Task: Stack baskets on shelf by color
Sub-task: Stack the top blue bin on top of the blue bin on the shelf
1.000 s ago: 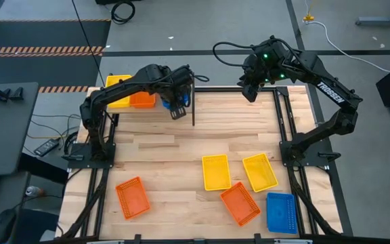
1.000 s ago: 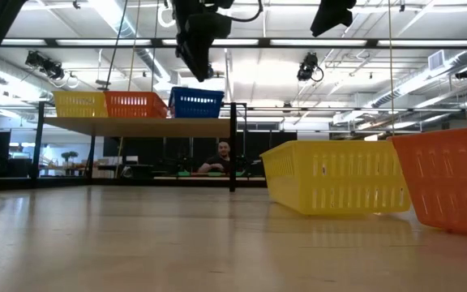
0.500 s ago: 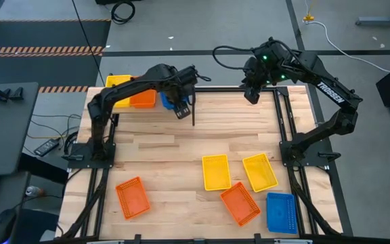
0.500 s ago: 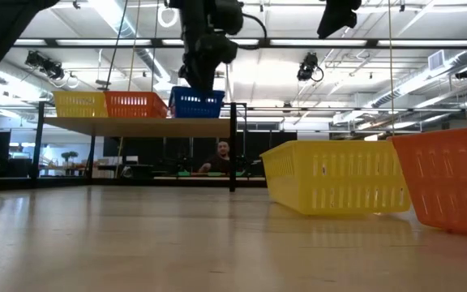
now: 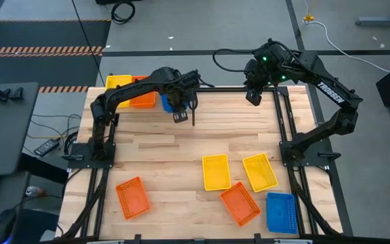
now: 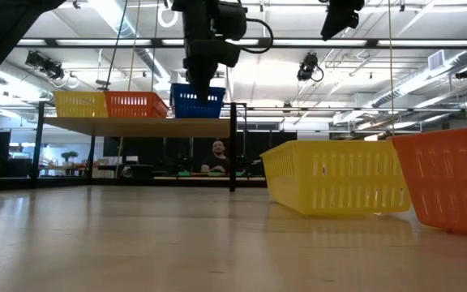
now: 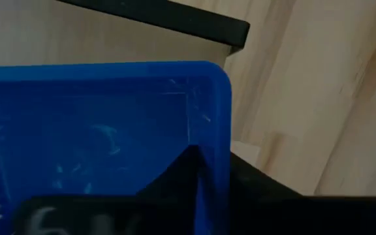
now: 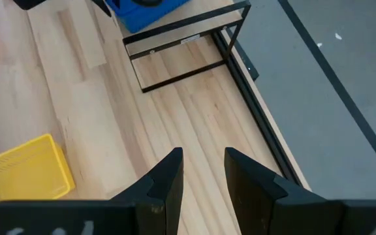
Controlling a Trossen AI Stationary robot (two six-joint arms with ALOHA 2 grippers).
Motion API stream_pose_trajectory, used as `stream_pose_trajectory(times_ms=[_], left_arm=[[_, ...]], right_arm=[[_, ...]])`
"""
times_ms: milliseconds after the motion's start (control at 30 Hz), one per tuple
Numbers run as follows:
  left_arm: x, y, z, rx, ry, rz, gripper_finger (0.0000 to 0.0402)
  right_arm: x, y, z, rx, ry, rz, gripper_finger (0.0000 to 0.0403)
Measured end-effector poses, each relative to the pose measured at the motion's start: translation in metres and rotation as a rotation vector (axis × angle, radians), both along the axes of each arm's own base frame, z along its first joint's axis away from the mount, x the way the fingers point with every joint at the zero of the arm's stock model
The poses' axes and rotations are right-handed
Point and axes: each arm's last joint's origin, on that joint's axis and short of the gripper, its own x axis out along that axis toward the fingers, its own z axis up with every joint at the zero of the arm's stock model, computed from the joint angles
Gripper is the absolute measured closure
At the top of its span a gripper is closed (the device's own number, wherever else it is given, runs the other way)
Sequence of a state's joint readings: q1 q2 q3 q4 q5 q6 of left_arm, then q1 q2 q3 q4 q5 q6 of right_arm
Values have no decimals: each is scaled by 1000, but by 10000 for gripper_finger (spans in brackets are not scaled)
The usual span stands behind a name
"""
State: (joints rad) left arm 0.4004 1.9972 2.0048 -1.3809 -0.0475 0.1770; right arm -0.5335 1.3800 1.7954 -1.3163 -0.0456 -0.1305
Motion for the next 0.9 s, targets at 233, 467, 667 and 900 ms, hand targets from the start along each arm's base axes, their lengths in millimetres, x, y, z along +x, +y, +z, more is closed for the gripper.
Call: stream_pose_trajectory(times_ms=[233,467,667,900], left_arm=[[-1,1,2,22,7,-56,390],[-1,1,1,42,21,-135,380],[-1,1,1,55,30,-190,390],[-2,3,1,93,59,-266,382]], right_arm=[[0,0,0,6,-1,-7,284],[0,0,0,25,-10,-32,284],[0,0,0,36,-14,-47,284],[-1,0,-1,48,-14,-60,284]])
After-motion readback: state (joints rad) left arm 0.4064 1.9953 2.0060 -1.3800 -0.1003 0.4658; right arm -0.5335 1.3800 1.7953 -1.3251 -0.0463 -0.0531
